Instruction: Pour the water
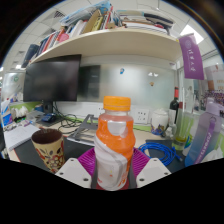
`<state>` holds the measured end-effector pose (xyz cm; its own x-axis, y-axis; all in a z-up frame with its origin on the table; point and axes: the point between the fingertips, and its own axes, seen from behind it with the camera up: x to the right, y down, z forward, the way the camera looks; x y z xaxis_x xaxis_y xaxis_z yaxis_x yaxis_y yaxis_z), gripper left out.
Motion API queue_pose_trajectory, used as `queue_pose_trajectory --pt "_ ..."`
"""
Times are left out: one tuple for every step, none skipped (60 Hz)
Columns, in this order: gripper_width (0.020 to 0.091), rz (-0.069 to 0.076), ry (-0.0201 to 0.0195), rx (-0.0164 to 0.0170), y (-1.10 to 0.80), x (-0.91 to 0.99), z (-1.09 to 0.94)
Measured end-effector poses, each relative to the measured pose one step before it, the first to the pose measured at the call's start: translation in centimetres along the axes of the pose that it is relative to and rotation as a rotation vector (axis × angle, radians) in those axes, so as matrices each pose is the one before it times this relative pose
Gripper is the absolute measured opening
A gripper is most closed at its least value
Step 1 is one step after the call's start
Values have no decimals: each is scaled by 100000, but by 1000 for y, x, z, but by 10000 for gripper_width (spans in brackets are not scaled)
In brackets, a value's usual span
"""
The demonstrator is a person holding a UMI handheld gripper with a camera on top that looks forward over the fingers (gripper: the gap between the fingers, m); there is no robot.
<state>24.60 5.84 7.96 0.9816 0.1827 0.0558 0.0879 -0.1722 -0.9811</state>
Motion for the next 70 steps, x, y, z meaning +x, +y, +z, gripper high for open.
queue_pose_trajectory --pt "471 -97 215 -38 4 18 -9" --pt "488 3 155 28 -28 14 -7" --pt "505 -23 111 -89 -1 13 7" --pt "524 -92 98 -350 53 28 -27" --pt "538 43 264 -370 46 40 -32" --pt "551 127 134 -830 81 54 -71" --pt "563 94 65 -1341 197 5 -64" --pt "580 51 -250 -1714 270 -55 -107" --pt "604 26 -111 -1729 257 -12 -161" --pt "634 -9 233 -1178 91 72 -241" --pt "660 -253 482 -167 -100 90 -397" --pt "682 -498 238 468 -265 8 -352" --pt "708 -556 179 553 -298 12 -309" --pt "730 -668 494 336 -191 27 -447" --pt "757 -401 864 -102 -110 206 -478" --pt "786 -191 1166 -270 -28 127 -460" --pt "805 4 1319 -596 -20 168 -573" --pt "823 31 1097 -792 24 159 -633" --pt "832 30 913 -922 28 103 -660" --pt "837 107 740 -1033 44 63 -700" --pt "838 362 633 -1058 -5 110 -734" --pt "837 773 599 -1302 49 15 -699" --pt "836 1083 479 -1449 42 -41 -740" --pt "837 1374 302 -1540 33 -111 -752" --pt "837 1660 233 -1554 -5 -123 -774" --pt "837 1822 140 -1442 -42 -180 -780" --pt "837 1801 104 -1247 -100 -197 -783" --pt "836 1545 44 -1034 -184 -189 -778" --pt "834 1227 296 -996 -209 -114 -749" --pt "833 996 611 -1036 -195 -49 -765" --pt "838 694 847 -478 -202 -162 -732" --pt "839 555 531 -152 -414 -82 -728" --pt "841 409 593 232 -487 -50 -713" --pt "841 228 677 357 -498 1 -663" --pt "841 187 800 303 -472 10 -651" --pt "840 118 846 302 -488 62 -628" --pt "839 17 808 416 -491 65 -620" --pt "841 -127 800 573 -529 63 -580" --pt "840 -170 1036 343 -588 20 -656" --pt "839 12 748 530 -476 149 -531" --pt "841 257 741 389 -450 96 -515" --pt "840 300 550 284 -383 115 -486" --pt "840 232 472 200 -353 80 -460" --pt "841 135 456 206 -330 71 -434" --pt "840 93 478 334 -337 71 -458" --pt "840 -26 521 388 -339 90 -412" --pt "838 -136 586 373 -304 98 -374" --pt "838 -247 527 411 -273 92 -372" --pt "840 -164 412 584 -293 83 -341" --pt "841 -47 349 589 -283 -15 -386" --pt "840 194 -5 447 -279 -26 -283" --pt "837 218 -270 270 -150 -48 -273" --pt "838 225 -304 197 -161 -55 -220" --pt "839 71 -138 306 -168 5 -210" --pt "841 -85 162 404 -149 30 -188" --pt "841 -263 314 322 -149 72 -207" --pt "841 -188 364 177 -113 105 -172" --pt "840 -41 284 71 -77 93 -146" --pt "838 -56 203 14 -63 88 -115" --pt "840 -121 286 -67 -120 67 -132" --pt "837 -71 -11 76 -39 39 -70" --pt "838 68 -44 207 -50 21 -21" --pt "840 153 -51 190 -86 23 -33" --pt "839 207 -118 38 -52 2 11" --pt "838 124 -167 -96 -32 11 25" --pt "838 34 -108 -41 -26 15 48" --pt "837 62 -51 -21 -31 17 71" --pt "838 157 11 -101 -16 71 91" --pt "840 167 65 -169 -11 51 103" --pt "839 161 100 -316 27 83 135"
